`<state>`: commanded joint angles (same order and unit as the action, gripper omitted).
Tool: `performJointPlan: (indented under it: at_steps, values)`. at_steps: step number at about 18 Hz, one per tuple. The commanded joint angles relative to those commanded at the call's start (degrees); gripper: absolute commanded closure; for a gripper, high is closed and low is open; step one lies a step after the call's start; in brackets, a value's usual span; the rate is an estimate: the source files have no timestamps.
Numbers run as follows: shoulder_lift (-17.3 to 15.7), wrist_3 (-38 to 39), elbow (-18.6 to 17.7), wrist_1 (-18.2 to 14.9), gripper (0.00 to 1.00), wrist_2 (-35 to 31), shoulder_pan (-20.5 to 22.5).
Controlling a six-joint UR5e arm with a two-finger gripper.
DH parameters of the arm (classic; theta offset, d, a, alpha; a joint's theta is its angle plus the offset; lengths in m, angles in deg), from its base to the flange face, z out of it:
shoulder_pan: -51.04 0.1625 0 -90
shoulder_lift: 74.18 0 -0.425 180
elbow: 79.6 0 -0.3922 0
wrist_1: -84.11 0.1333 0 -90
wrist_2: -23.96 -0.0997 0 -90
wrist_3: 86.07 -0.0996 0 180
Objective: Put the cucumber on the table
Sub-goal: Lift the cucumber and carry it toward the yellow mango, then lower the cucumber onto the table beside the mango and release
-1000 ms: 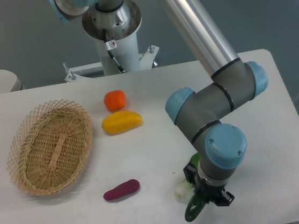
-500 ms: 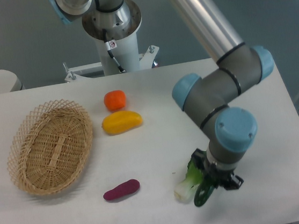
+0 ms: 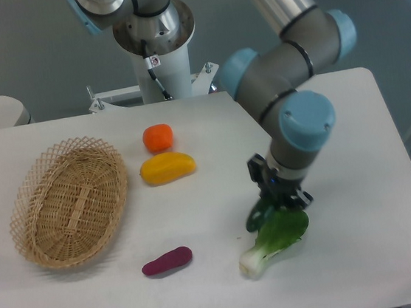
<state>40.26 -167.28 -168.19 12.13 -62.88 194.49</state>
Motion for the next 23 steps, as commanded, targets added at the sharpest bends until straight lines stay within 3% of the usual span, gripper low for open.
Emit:
performJointPlan:
  at_steps: [2, 5, 7, 13, 23]
  values:
    - [0.2, 0.1, -1.7, 1.8, 0.76, 0.0, -1.9]
    - [0.4, 0.2, -6.4, 9.8, 0.76, -0.4, -5.1]
    - [0.4, 1.8, -8.4, 12.0, 0.76, -0.4, -6.1]
    - [-0.7, 3.3, -11.4, 12.7, 0.75, -0.4, -8.1]
    - [-0.5, 4.0, -12.7, 12.7, 0.59, -0.9, -12.0]
